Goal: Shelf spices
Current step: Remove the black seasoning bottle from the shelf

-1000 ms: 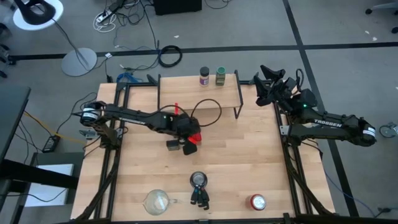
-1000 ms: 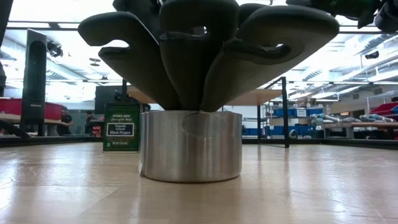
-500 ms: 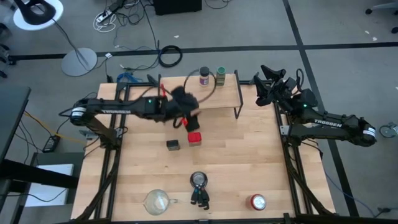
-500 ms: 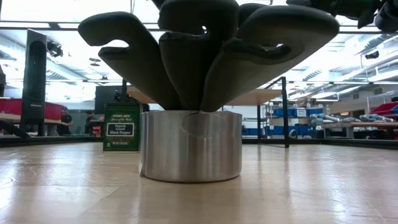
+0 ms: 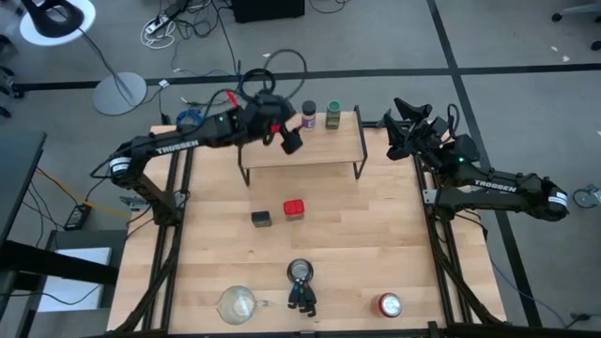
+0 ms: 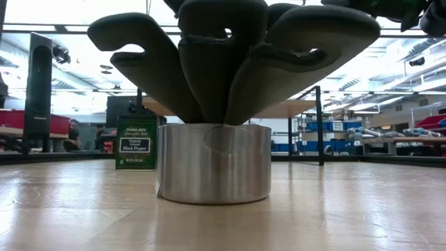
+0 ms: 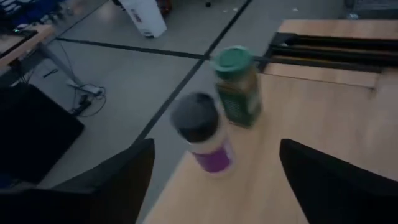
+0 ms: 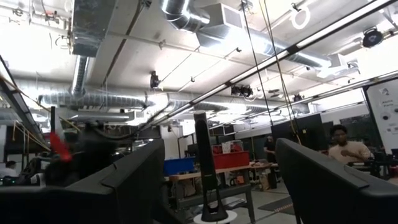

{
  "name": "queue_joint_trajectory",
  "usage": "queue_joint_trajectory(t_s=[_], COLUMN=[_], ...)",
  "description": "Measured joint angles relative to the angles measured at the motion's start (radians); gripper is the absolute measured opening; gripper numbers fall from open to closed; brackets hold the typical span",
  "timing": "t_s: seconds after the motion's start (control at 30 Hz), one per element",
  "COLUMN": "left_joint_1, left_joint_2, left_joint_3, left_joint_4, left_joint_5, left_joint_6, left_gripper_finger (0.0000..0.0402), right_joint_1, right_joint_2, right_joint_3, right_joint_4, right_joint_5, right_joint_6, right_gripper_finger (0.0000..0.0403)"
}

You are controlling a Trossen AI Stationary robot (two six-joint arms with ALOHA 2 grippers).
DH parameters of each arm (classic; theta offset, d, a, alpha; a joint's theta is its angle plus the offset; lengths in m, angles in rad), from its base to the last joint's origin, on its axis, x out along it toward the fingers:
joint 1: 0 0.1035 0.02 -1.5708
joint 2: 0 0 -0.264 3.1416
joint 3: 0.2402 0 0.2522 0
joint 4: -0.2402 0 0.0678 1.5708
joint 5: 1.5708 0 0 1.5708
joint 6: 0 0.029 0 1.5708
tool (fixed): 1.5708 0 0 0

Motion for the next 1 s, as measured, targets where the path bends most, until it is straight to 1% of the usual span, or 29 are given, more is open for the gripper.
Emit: queue_joint_trajectory(t_s=[0.13, 0.33, 0.6, 1.0], left_joint_1=[0.056, 0.112, 0.115, 0.134], left_joint_2=[0.015, 0.058, 0.123, 0.134], left_joint_3=[0.000, -0.001, -0.001, 0.000], left_joint_4=[0.051, 0.089, 0.170, 0.172], left_joint_5=[0.056, 0.130, 0.149, 0.167], left_joint_6=[-0.003, -0.057, -0.056, -0.067], left_gripper_finger=[0.0375, 0.0378, 0.0378, 0.0366], right_joint_1=[0.000, 0.000, 0.000, 0.000], right_joint_2=[0.000, 0.000, 0.000, 0.000], right_joint_3=[0.000, 0.000, 0.000, 0.000], right_joint_4=[0.001, 0.002, 0.002, 0.001], right_joint_5=[0.000, 0.000, 0.000, -0.001], right_joint_6=[0.000, 0.001, 0.001, -0.001], right_gripper_finger=[0.0309, 0.0309, 0.0309, 0.0309])
